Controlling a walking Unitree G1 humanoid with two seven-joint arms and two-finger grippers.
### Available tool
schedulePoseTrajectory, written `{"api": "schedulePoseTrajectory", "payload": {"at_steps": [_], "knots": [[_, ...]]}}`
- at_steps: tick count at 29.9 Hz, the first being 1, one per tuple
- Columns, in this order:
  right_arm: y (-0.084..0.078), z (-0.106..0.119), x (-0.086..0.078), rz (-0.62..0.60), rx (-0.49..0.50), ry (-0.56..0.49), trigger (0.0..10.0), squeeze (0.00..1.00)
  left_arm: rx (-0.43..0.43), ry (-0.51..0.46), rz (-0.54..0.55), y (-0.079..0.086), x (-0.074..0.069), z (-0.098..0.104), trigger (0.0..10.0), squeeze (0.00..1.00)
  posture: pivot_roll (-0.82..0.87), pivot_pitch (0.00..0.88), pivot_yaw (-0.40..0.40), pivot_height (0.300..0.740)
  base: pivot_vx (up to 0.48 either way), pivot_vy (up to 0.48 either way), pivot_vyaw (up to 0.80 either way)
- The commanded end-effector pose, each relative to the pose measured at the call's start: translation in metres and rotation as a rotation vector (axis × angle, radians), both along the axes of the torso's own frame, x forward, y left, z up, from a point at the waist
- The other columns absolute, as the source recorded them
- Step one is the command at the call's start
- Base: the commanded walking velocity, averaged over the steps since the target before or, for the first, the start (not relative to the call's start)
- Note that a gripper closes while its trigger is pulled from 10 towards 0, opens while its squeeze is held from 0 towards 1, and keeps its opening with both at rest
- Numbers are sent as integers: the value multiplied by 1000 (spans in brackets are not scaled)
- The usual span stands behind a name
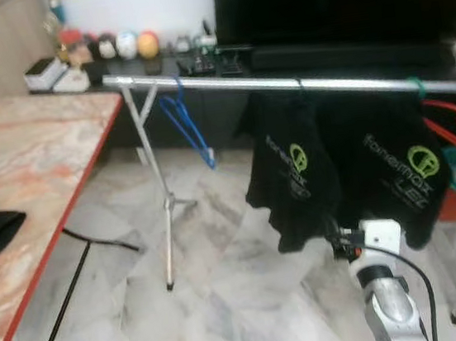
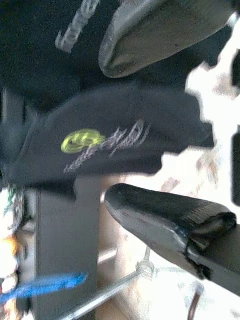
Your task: Hang hanger
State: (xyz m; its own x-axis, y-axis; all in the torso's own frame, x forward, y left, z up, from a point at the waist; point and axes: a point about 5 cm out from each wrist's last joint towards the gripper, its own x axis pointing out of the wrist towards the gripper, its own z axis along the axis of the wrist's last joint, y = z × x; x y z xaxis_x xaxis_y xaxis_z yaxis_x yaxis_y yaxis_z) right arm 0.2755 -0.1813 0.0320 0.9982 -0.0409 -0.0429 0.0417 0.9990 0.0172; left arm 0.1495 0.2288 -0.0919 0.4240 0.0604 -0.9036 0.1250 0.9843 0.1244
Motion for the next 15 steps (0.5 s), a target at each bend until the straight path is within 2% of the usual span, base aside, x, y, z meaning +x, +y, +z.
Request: {"api": "schedulePoseTrajectory", "payload": {"at_steps": [1, 7, 15], "knots": [[-5, 2, 1, 4, -27, 6, 10000, 0, -2, -18, -13, -2, 6, 2, 10000, 0, -7, 0, 12, 740, 304, 0, 0], [2, 4, 4, 15, -14, -1, 10000, 0, -3, -18, -20, -2, 8, 3, 10000, 0, -2, 0, 15, 740, 302, 0, 0], [-1, 7, 7, -12, 4, -4, 10000, 0, -1, -16, -24, -2, 8, 3, 10000, 0, -2, 0, 17, 740, 299, 0, 0]]}}
